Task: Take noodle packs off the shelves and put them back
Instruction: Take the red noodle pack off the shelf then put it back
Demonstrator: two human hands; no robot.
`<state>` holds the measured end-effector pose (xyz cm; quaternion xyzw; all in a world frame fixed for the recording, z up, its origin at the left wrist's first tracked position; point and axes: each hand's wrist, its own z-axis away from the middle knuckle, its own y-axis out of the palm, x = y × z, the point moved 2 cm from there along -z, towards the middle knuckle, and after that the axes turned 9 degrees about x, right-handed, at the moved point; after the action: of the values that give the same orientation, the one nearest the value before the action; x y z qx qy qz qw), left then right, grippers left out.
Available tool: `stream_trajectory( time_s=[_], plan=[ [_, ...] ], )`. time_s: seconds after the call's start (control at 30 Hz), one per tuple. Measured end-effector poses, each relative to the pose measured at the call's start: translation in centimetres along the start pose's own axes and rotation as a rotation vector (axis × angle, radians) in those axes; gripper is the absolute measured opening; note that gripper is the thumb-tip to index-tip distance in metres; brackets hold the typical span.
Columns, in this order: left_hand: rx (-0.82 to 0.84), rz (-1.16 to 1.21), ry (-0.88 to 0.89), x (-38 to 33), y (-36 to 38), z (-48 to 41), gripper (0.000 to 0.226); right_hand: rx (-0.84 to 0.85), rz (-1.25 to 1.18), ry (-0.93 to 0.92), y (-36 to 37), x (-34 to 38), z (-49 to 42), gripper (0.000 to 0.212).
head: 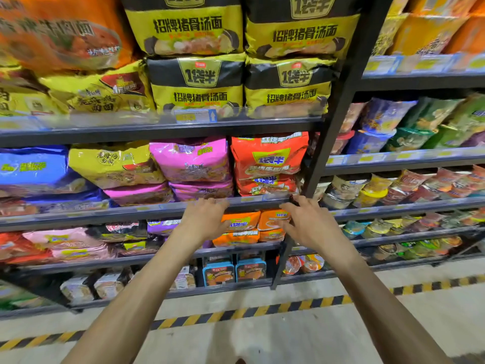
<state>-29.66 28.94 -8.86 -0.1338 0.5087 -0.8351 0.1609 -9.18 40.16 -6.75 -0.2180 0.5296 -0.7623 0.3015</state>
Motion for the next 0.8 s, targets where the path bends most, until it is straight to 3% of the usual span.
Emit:
stream_trajectory(
  time_s=[0.13, 0.37, 0.8],
  plan=[
    [0.02, 0.019, -0.022, -0.2, 0.9, 2.8, 0.056, 0.018, 0.002, 0.001, -0.1, 0.6, 3.2, 0.053],
    [-0.091, 0.078, -0.053, -0.1, 1.1, 10.9, 0.053, 0.008, 0.03, -0.05, -1.2, 3.5, 9.5, 0.058],
    [-0.156, 0.114, -0.222, 2.2, 4.2, 26.4, 0.055, 0.024, 0.146, -0.248, 0.1, 12.3, 19.5, 0.059]
  ],
)
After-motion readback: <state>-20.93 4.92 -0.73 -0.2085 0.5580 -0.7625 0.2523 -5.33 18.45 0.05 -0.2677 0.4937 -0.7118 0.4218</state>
